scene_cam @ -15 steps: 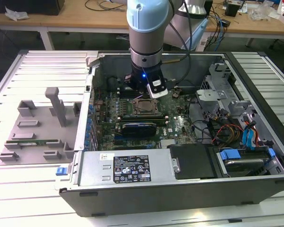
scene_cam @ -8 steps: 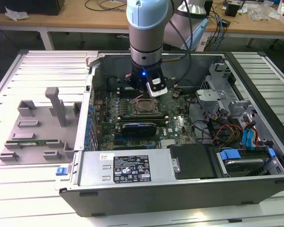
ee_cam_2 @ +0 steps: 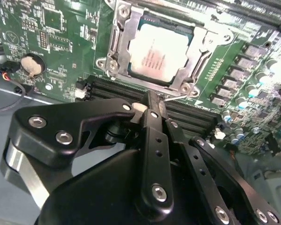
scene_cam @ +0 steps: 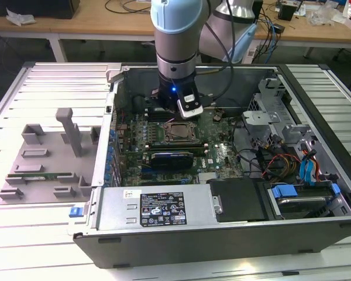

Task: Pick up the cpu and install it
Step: 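Install the first cpu locking lever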

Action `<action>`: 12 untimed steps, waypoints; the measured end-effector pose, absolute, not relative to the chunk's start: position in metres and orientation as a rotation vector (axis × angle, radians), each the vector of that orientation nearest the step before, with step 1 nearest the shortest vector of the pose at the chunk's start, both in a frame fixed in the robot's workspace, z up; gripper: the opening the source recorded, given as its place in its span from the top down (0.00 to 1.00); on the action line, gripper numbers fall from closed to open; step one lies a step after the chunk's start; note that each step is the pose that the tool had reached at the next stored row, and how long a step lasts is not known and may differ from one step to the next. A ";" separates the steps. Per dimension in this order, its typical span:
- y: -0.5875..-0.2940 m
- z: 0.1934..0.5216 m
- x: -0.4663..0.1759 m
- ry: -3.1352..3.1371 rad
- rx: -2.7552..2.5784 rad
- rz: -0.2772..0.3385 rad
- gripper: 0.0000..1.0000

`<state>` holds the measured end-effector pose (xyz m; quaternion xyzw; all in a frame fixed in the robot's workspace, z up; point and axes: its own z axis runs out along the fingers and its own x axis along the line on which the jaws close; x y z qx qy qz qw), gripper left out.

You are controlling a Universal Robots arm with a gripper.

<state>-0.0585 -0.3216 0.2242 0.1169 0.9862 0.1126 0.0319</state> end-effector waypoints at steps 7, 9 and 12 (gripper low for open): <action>-0.319 0.216 -0.058 3.034 0.374 0.346 0.89; -0.319 0.213 -0.058 3.034 0.377 0.346 0.89; -0.319 0.212 -0.058 3.033 0.380 0.346 0.89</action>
